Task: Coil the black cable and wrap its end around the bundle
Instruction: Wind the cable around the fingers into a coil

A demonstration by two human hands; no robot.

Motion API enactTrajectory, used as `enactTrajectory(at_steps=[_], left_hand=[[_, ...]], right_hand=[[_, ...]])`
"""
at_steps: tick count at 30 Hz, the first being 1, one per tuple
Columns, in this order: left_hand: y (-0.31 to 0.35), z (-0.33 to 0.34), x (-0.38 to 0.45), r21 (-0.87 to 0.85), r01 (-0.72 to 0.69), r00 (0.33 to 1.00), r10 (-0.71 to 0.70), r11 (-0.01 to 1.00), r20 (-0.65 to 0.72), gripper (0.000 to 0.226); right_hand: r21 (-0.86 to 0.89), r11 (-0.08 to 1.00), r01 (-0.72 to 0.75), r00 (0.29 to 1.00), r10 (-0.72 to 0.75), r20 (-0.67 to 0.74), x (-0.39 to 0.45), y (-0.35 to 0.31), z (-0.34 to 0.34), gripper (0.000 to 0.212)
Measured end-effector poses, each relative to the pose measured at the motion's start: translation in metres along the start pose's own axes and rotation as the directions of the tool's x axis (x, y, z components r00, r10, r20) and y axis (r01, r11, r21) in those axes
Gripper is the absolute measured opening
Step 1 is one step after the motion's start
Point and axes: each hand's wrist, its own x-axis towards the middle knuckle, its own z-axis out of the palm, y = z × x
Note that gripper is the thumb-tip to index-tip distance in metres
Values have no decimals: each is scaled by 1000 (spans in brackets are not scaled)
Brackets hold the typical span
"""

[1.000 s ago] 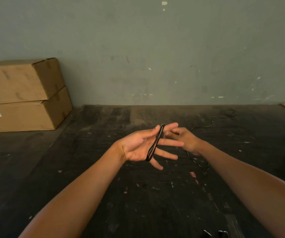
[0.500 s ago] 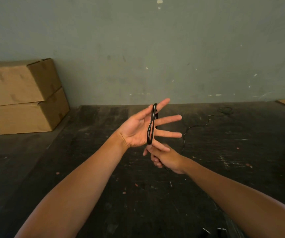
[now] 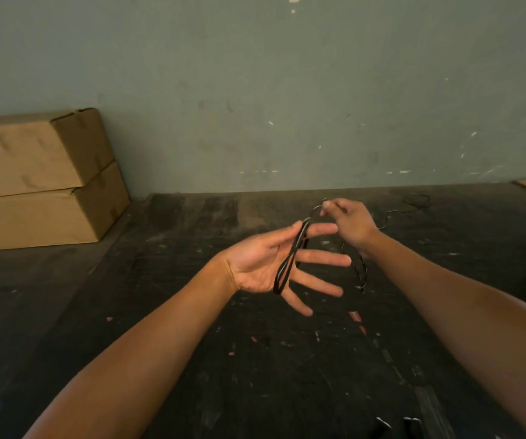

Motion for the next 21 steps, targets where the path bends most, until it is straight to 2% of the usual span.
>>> enactTrajectory(at_steps=[2, 4, 6, 9, 14, 17, 21], left_hand=[[8, -1, 0, 12, -44, 999, 44, 999, -22, 50], [17, -2, 0, 27, -76, 996, 77, 997, -42, 50], [26, -5, 0, 36, -109, 992, 111, 993, -64, 50], [35, -11, 1, 45, -143, 983, 147, 989, -109, 50], [36, -32, -3, 42, -177, 948, 181, 983, -262, 50], [30, -45, -11, 17, -217, 907, 208, 976, -367, 48], [17, -54, -19, -15, -266, 850, 227, 964, -475, 45]], right_hand=[[-3, 1000, -7, 999, 7, 43, -7, 5, 2, 30], [2, 1000, -18, 981, 17, 193, -22, 15, 10, 24], [29, 997, -76, 930, 61, 362, -43, 23, 25, 25], [-6, 998, -60, 864, 55, 500, -72, 31, 52, 31], [-51, 993, 107, 744, -46, 667, -97, 12, 73, 35], [-50, 963, 265, 715, -162, 680, -103, -5, 71, 28], [-84, 908, 410, 680, -243, 692, -100, -27, 57, 25]])
